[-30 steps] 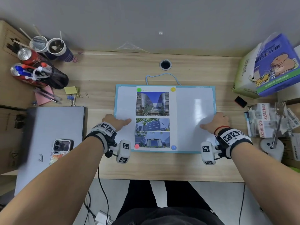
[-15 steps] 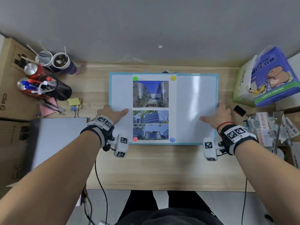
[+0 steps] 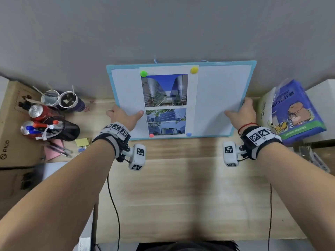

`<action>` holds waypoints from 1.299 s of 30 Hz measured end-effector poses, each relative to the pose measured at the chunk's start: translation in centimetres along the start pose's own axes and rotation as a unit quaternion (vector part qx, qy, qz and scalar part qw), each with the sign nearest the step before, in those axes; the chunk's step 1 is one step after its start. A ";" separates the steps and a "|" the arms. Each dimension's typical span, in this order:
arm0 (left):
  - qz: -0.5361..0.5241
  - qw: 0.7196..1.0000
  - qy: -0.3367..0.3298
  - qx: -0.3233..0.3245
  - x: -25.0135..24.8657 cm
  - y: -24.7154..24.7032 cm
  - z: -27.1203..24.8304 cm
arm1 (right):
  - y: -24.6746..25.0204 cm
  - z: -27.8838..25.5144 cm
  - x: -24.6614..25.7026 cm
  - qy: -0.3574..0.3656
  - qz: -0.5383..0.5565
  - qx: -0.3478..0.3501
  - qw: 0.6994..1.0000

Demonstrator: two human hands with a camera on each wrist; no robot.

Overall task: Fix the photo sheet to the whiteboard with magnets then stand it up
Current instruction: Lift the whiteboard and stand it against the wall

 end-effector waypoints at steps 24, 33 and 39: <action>-0.019 0.993 -0.100 -0.054 -5.3 -0.3 3.9 | 0.1 5.2 1.6 0.065 0.048 -0.075 0.994; -0.008 0.993 -0.107 -0.051 -5.4 0.0 4.1 | -0.1 5.3 2.3 0.088 0.077 -0.047 0.992; -0.018 0.995 -0.090 -0.033 -4.7 -0.1 3.7 | -0.8 5.5 1.4 0.059 0.016 -0.011 0.998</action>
Point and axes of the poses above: each hand's wrist, its own z-axis towards the middle knuckle, its own y-axis out of the back of the hand, x = y × z, the point moved 10 cm from there along z, towards the middle knuckle, and after that the axes turned 6 degrees about x, right-handed, at the moved point
